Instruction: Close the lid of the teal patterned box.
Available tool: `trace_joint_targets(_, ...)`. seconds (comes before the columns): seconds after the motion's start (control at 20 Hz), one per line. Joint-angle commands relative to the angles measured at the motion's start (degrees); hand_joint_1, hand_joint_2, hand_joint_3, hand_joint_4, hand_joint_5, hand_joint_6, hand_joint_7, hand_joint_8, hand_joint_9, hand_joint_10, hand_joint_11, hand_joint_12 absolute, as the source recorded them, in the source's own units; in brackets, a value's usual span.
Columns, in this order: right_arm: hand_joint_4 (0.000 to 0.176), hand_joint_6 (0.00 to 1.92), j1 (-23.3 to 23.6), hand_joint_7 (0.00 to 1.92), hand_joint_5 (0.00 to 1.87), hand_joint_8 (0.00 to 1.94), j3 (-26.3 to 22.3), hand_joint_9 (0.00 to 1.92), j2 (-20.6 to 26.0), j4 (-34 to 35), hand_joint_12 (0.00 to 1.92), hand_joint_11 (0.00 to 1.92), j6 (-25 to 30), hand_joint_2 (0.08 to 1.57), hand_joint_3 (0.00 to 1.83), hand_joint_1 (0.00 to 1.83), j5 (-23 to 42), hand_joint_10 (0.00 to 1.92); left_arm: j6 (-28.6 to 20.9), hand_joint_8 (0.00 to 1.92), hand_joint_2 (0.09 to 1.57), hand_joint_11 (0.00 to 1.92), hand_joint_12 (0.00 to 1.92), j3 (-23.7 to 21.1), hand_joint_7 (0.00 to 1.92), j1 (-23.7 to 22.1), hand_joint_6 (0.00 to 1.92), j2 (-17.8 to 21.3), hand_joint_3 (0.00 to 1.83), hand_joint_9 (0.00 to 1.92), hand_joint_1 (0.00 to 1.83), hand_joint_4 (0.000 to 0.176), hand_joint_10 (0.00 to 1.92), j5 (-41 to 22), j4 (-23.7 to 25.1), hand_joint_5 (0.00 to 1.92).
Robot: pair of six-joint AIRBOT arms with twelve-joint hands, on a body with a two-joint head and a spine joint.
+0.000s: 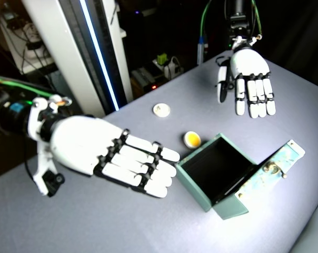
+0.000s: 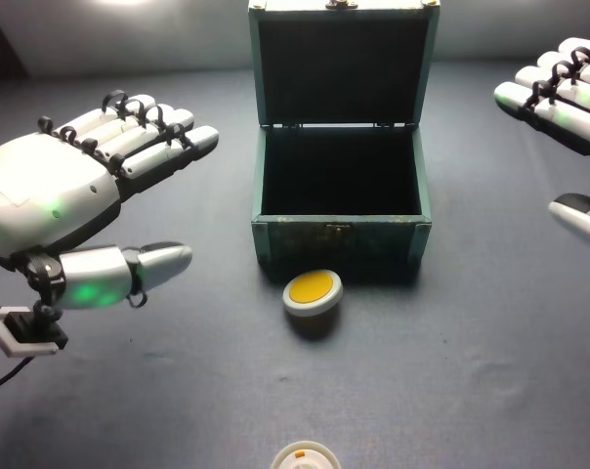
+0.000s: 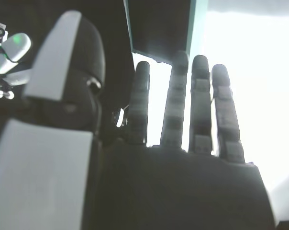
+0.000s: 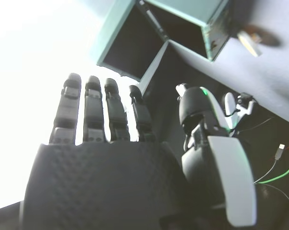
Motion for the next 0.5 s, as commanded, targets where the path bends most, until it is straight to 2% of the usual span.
trace_joint_targets(0.0,0.000,0.00,0.4,0.00,0.00,0.00,0.1,0.00,0.2,-0.2,0.00,0.00,-0.3,1.42,0.03,0.34,7.2,0.00,0.0,0.00,1.32,0.00,0.00,-0.1,0.00,-0.3,0.00,0.2,0.03,0.00,0.05,0.081,0.00,-6.9,-0.8,0.00)
trace_joint_targets(0.05,0.000,0.00,0.4,0.00,0.00,0.00,0.1,0.00,0.2,-0.2,0.00,0.00,-0.3,1.43,0.02,0.32,7.5,0.00,0.0,0.00,1.32,0.00,0.00,-0.1,0.00,-0.3,0.00,0.2,0.02,0.00,0.06,0.071,0.00,-7.2,-0.8,0.00)
trace_joint_targets(0.2,0.000,0.00,0.4,0.00,0.00,0.00,0.4,0.00,0.2,0.3,0.00,0.00,-0.3,1.43,0.02,0.32,8.2,0.00,0.0,0.00,1.33,0.00,0.00,-0.1,0.00,-0.5,0.00,0.2,0.01,0.00,0.10,0.092,0.00,-7.7,-0.6,0.00)
trace_joint_targets(0.25,0.000,0.00,0.4,0.00,0.00,0.00,0.6,0.00,0.2,0.6,0.00,0.00,-0.3,1.44,0.02,0.34,8.6,0.00,0.0,0.00,1.33,0.00,0.00,-0.1,0.00,-0.8,0.00,0.0,0.01,0.00,0.11,0.091,0.00,-7.5,-0.3,0.00)
trace_joint_targets(0.3,0.000,0.00,0.6,0.00,0.00,0.00,0.9,0.00,0.1,1.1,0.00,0.00,-0.3,1.46,0.02,0.38,9.3,0.00,0.0,0.00,1.35,0.00,0.00,0.2,0.00,-1.6,0.00,-0.5,0.02,0.00,0.08,0.102,0.00,-6.9,0.2,0.00)
trace_joint_targets(0.35,0.000,0.00,0.9,0.00,0.00,0.00,1.3,0.00,-0.1,1.3,0.00,0.00,-0.3,1.46,0.01,0.43,9.5,0.00,-0.1,0.00,1.36,0.00,0.00,0.6,0.00,-2.3,0.00,-1.0,0.02,0.00,0.09,0.095,0.00,-6.2,0.7,0.00)
trace_joint_targets(0.45,0.000,0.00,2.0,0.00,0.00,0.00,2.6,0.00,-1.3,1.4,0.00,0.00,-0.3,1.48,0.01,0.43,9.5,0.00,-0.5,0.00,1.37,0.00,0.00,1.6,0.00,-3.4,0.00,-2.4,0.02,0.00,0.09,0.107,0.00,-4.8,1.4,0.00)
